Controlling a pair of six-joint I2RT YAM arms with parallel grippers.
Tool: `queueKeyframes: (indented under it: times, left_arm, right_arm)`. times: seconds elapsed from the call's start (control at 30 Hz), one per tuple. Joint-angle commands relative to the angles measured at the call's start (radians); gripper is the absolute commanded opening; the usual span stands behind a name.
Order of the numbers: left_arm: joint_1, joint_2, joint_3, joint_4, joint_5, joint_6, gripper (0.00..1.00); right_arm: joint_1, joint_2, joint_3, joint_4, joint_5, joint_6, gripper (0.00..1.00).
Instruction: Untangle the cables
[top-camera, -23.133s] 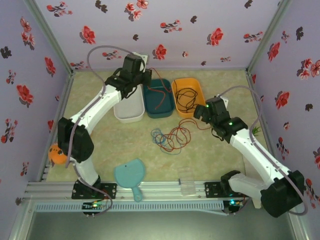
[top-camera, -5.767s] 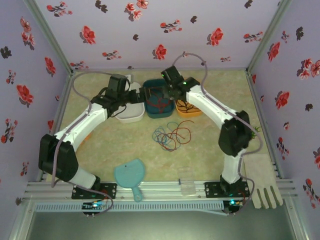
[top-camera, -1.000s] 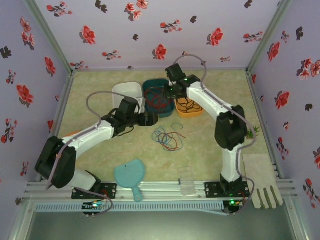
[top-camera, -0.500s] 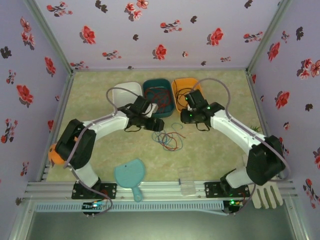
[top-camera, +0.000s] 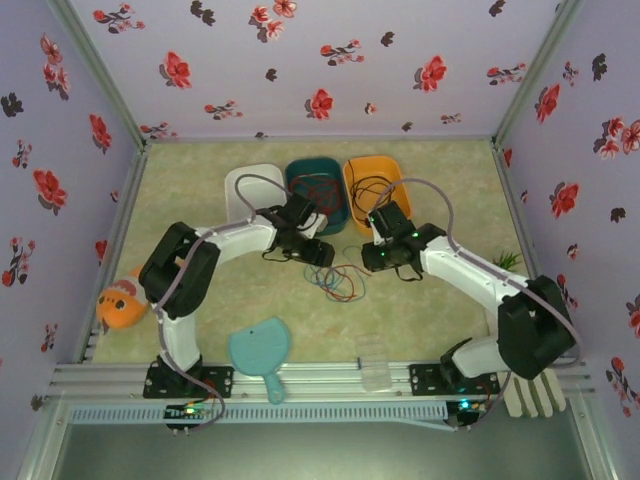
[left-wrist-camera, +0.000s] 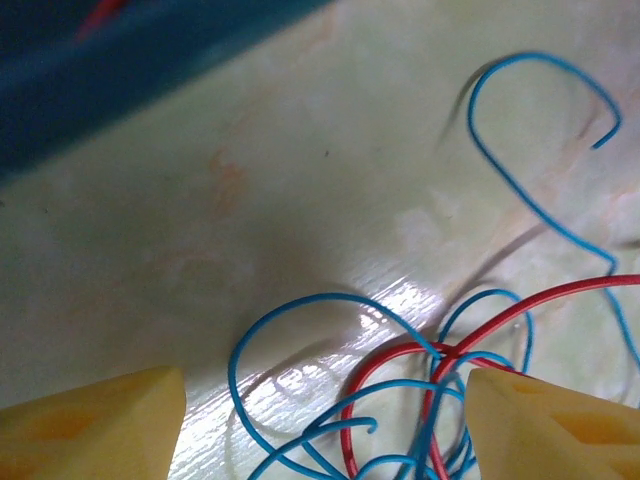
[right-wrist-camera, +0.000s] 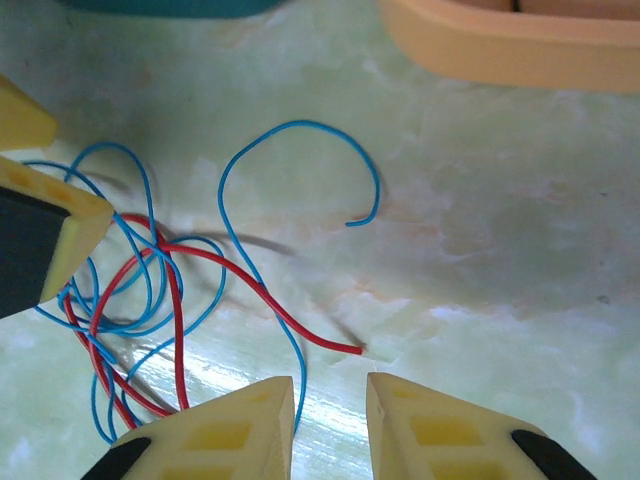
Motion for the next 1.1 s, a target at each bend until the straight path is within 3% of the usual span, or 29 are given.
queueKeyframes:
  times: [0.0,0.07,0.27,0.37,0.67,0.93,1.07]
  left_arm:
    - [-0.011,0.037,0.03,-0.059,0.019,0.035,0.74]
    - [-0.012,0.045,0.028,-0.063,0.018,0.036,0.72]
    - [-0.012,0.05,0.015,-0.069,0.019,0.035,0.49]
    - [-0.012,0.052,0.017,-0.066,0.019,0.032,0.42]
    - [-0.014,0.058,0.026,-0.072,0.019,0.038,0.34]
    - [-0.015,0.059,0.025,-0.066,0.018,0.035,0.33]
    - [-0.015,0.058,0.021,-0.065,0.019,0.033,0.32]
  right_arm:
    - [0.022,0.049,-0.011,0.022,0.031,-0.075,0.26]
    - [0.036,0.074,-0.01,0.026,0.048,-0.095,0.26]
    - [0.07,0.129,0.013,0.036,0.067,-0.131,0.29]
    - [0.074,0.156,0.025,0.033,0.071,-0.138,0.29]
    - [0.075,0.206,0.054,0.044,0.044,-0.18,0.31]
    - [0.077,0.248,0.078,0.047,0.013,-0.202,0.31]
    - [0.076,0.258,0.084,0.039,0.008,-0.2,0.17]
